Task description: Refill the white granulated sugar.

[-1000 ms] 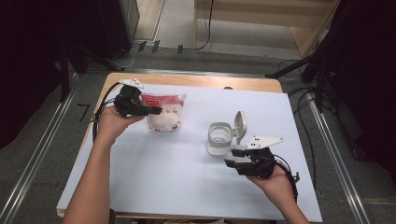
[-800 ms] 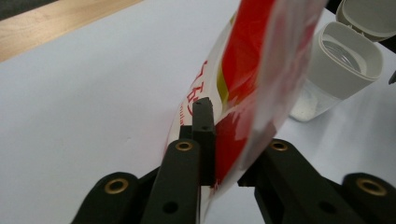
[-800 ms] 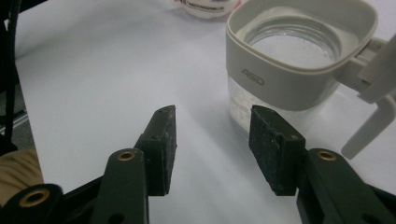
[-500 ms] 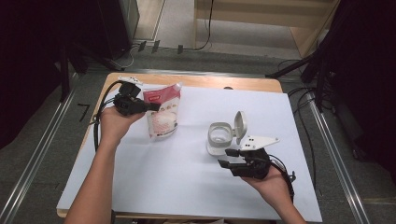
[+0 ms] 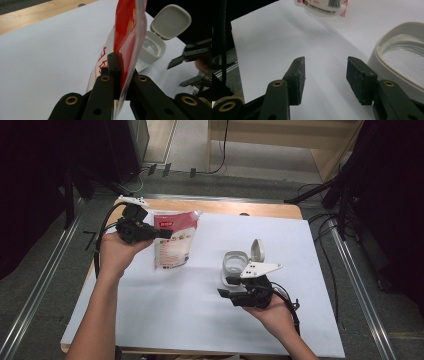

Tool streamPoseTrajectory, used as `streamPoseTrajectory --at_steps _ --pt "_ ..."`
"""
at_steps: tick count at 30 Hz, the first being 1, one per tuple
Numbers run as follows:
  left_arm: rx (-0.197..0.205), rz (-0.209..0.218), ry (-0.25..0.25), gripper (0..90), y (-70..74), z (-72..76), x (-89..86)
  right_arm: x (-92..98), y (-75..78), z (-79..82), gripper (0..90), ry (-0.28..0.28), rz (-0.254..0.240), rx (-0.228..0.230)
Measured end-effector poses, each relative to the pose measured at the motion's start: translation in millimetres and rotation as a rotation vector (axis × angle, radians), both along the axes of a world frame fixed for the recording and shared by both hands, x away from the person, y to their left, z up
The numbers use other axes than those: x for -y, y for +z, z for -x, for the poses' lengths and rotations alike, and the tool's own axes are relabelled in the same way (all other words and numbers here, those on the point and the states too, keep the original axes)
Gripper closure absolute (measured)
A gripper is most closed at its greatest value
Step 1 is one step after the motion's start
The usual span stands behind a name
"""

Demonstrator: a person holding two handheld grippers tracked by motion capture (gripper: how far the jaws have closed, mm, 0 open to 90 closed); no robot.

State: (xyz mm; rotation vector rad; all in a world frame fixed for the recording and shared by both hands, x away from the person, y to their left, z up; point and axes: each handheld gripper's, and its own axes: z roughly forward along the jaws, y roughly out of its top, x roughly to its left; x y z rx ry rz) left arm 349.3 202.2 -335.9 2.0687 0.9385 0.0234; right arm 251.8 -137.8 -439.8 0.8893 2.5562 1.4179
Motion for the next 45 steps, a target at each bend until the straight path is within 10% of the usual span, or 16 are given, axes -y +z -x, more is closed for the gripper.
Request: streamPoseTrajectory --at_steps 17,35,41,45 --pt "0.029 -0.014 -0.106 90.0 34.2 28.6 22.9 -57.0 -14.7 -12.5 50.5 0.029 -0.001 -0.035" --pt "-0.071 -0.017 -0.167 90.0 22.6 29.4 38.5 -85.6 -48.0 -27.6 52.6 -0.008 0.005 -0.029" --pt "-0.119 0.005 -0.190 90.0 17.2 26.7 43.9 -90.6 -56.1 -28.3 52.4 -0.001 0.035 0.045" --pt "-0.127 0.012 -0.175 90.0 13.3 24.1 44.7 -92.7 -57.0 -26.1 57.5 0.032 0.014 -0.002"
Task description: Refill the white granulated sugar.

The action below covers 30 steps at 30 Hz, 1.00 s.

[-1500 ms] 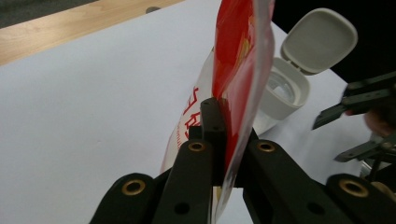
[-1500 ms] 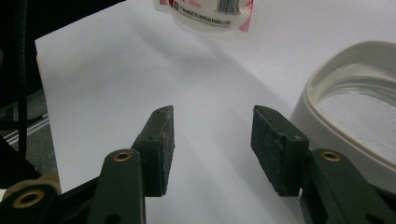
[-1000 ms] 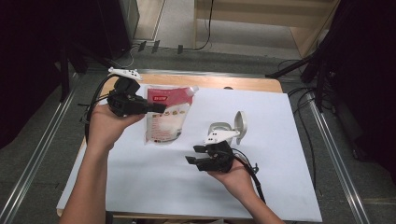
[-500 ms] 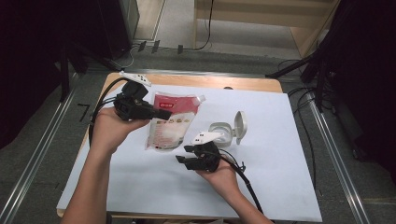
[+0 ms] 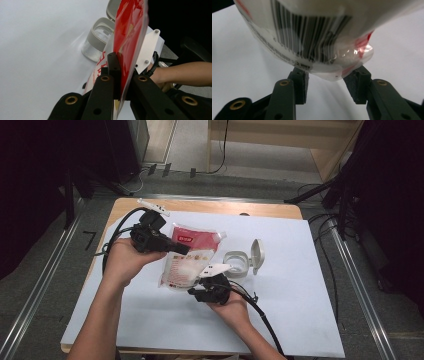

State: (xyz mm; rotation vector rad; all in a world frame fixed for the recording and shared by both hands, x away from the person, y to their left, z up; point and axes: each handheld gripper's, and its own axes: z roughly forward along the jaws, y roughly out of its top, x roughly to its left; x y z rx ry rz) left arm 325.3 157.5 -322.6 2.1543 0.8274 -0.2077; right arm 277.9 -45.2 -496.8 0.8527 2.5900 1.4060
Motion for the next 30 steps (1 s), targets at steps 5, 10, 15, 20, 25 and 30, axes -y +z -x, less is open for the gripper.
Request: streamPoseTrajectory --at_steps 5,10,15,20,25,30 --pt "0.006 0.017 0.011 90.0 -0.9 -1.2 1.9 1.3 1.7 2.9 60.2 0.005 -0.023 -0.010" --pt "0.032 -0.012 0.024 90.0 -1.8 -0.5 8.6 -1.4 5.8 11.5 61.4 0.019 0.007 0.057" --pt "0.040 -0.053 0.017 87.8 -6.4 -1.3 14.9 -3.9 6.9 17.7 64.4 0.036 -0.024 0.043" --pt "0.017 -0.089 -0.036 84.0 -14.7 -1.1 23.4 0.4 14.1 20.9 65.2 0.030 -0.074 0.044" --pt "-0.051 -0.063 -0.065 90.0 -15.1 0.2 32.4 -1.2 15.6 25.3 64.9 0.035 -0.059 0.070" --pt "-0.097 -0.041 -0.058 90.0 -15.8 -0.3 36.3 -8.3 15.9 29.4 62.3 0.043 -0.057 0.101"
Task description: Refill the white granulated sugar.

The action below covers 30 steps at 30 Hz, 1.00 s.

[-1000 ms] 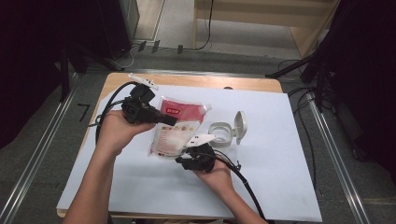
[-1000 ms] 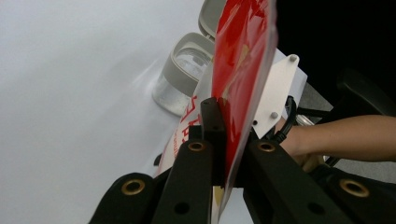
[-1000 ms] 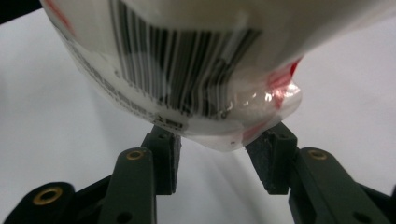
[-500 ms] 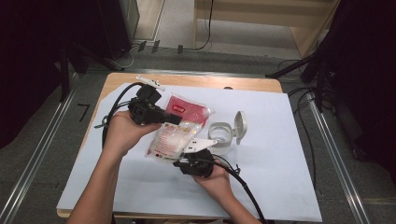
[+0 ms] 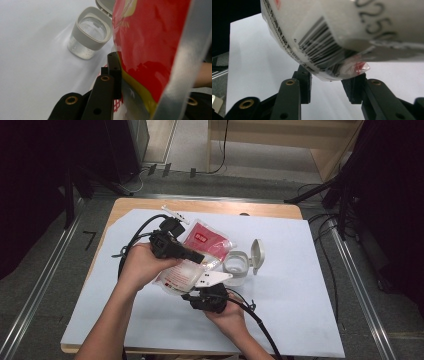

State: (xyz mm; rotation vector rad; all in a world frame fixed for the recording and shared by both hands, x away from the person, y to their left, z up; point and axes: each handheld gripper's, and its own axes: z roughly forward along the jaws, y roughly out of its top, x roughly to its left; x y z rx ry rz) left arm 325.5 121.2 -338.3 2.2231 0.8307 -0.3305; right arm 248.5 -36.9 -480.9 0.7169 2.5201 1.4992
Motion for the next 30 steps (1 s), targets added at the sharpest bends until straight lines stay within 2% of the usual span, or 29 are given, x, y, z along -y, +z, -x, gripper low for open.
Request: streamPoseTrajectory --at_steps 2,4,5,6,7,9,12,15,16,19,22,25,27,30 --pt "-0.053 0.010 0.005 90.0 -0.8 -1.6 -1.3 -2.5 0.1 2.4 60.2 -0.006 0.013 0.023" --pt "-0.083 0.043 0.013 90.0 -2.8 -2.1 -1.6 -5.6 0.0 4.2 56.1 -0.023 0.024 0.052" --pt "-0.106 0.063 0.002 90.0 -4.6 -2.8 -1.6 -7.2 -0.5 4.5 52.5 -0.045 0.020 0.061" --pt "-0.141 0.103 -0.001 90.0 -7.9 -3.8 -0.6 -9.5 1.9 5.4 49.0 -0.087 -0.020 0.092" --pt "-0.149 0.106 -0.001 90.0 -8.4 -4.2 0.7 -9.5 1.9 5.4 49.0 -0.087 -0.020 0.092" --pt "-0.106 0.072 0.003 90.0 -7.3 -3.2 3.9 -12.1 1.0 4.4 50.2 -0.106 -0.011 0.083" --pt "-0.050 0.043 0.017 87.7 -6.5 -2.8 5.6 -11.0 -1.3 5.0 54.2 -0.083 -0.040 0.039" --pt "0.012 -0.015 0.030 84.0 -5.3 -1.6 9.3 -11.8 -0.9 6.3 55.8 -0.060 -0.058 -0.031" --pt "0.020 -0.031 0.029 83.2 -4.7 -1.2 10.0 -11.8 -0.7 6.3 55.9 -0.057 -0.068 -0.050" --pt "0.068 -0.077 0.022 74.5 -2.9 -0.3 8.8 -8.7 0.2 6.8 56.8 -0.047 -0.133 -0.123" --pt "0.092 -0.050 0.007 70.9 -3.4 0.6 4.3 -1.8 3.7 8.2 57.7 -0.067 -0.181 -0.157" --pt "0.081 -0.048 -0.005 71.5 -3.2 1.9 6.3 1.3 8.5 9.7 57.7 -0.072 -0.207 -0.217" --pt "0.050 -0.058 -0.014 75.8 -3.3 2.7 8.7 -0.6 9.9 13.5 57.7 -0.080 -0.190 -0.220" --pt "0.030 -0.068 -0.014 80.7 -3.2 4.5 14.9 -4.5 11.6 17.0 57.5 -0.082 -0.149 -0.210"
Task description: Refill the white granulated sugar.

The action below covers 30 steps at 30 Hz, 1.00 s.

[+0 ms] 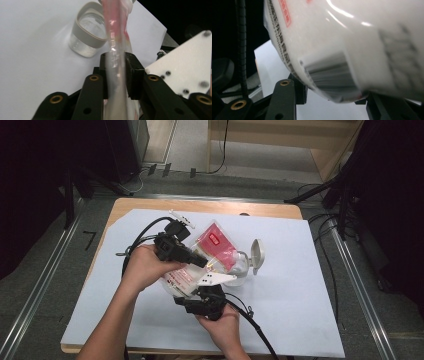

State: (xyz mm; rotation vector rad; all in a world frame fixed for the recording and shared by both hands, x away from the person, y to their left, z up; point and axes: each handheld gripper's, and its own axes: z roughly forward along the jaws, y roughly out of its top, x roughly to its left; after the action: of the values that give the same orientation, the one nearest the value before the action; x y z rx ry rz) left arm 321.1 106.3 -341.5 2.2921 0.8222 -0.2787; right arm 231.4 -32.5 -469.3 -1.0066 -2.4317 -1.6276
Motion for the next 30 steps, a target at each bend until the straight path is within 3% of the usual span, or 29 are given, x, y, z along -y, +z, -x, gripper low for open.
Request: streamPoseTrajectory --at_steps 5,9,14,18,20,22,24,28,30 --pt "0.010 -0.005 0.030 86.3 3.6 2.3 3.8 -3.8 3.2 3.4 54.9 -0.025 0.036 0.035" --pt "-0.039 0.033 0.120 87.1 2.4 0.5 1.2 -8.2 5.9 4.5 49.8 -0.071 0.081 0.073" --pt "-0.050 0.026 0.125 86.1 3.9 2.5 3.0 -8.0 6.3 2.7 59.0 -0.082 0.092 0.070" --pt "-0.076 0.040 0.119 79.2 6.6 2.1 1.1 -4.4 5.6 4.0 61.0 -0.063 0.035 0.050" --pt "-0.074 0.024 0.121 77.7 7.7 2.2 -1.0 -1.7 5.0 4.1 62.1 -0.043 0.000 0.039" --pt "-0.054 0.003 0.127 77.7 8.8 3.0 -1.7 0.6 4.6 4.9 63.1 -0.035 -0.041 0.019" --pt "-0.038 -0.011 0.097 77.6 9.3 3.6 -1.4 2.0 3.9 4.9 63.1 -0.031 -0.080 -0.016" --pt "0.017 -0.054 0.038 77.0 10.6 7.8 0.7 2.4 2.8 5.6 63.2 -0.015 -0.109 -0.055" --pt "0.006 -0.054 0.025 76.5 11.3 8.3 -0.5 2.5 2.1 5.9 63.2 -0.018 -0.107 -0.051"
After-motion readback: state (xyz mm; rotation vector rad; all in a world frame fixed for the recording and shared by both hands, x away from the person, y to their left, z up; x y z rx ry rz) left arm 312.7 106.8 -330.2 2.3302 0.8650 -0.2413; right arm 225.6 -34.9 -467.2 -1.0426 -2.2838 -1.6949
